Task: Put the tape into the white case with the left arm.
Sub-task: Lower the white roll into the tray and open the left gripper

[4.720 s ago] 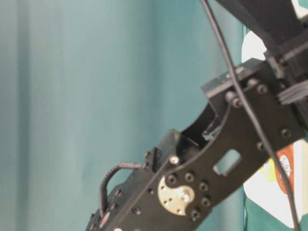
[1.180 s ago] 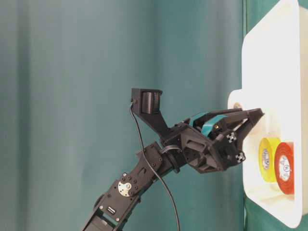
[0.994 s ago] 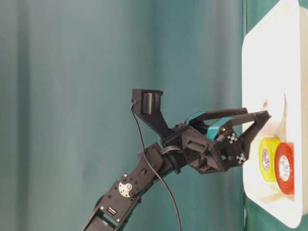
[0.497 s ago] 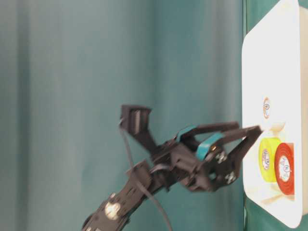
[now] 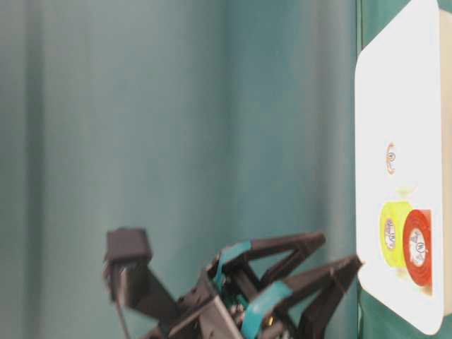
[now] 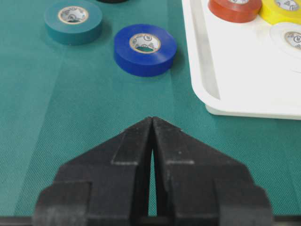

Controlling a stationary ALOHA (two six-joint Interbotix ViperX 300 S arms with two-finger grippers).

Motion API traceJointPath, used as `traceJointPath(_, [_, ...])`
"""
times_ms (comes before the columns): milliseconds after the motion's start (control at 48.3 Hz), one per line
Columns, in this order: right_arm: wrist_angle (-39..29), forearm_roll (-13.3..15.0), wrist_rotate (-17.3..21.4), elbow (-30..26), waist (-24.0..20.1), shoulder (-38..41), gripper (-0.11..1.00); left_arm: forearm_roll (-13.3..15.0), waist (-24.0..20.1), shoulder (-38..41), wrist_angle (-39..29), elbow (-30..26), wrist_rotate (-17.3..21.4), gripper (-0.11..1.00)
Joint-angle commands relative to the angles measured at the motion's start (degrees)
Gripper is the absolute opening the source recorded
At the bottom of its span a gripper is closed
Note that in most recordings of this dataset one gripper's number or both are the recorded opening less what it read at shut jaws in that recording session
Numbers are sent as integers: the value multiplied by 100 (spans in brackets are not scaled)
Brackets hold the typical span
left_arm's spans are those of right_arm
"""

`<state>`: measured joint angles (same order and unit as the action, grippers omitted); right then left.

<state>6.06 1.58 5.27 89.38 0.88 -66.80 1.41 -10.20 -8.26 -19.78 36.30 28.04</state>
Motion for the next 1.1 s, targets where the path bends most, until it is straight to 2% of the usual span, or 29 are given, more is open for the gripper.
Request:
traceJointPath(0, [62, 9, 9, -62, 9, 35, -9, 9, 105, -325, 26, 88, -149, 84])
traceJointPath(207, [70, 9, 9, -70, 9, 35, -9, 9, 246, -773, 26, 563, -633, 84])
traceJointPath(683, [62, 9, 9, -62, 9, 35, -9, 18, 633, -1942, 26, 1556, -1310, 84])
traceJointPath(1076, [62, 9, 9, -53, 9, 35, -9, 9, 1037, -2927, 26, 2285, -1415, 83])
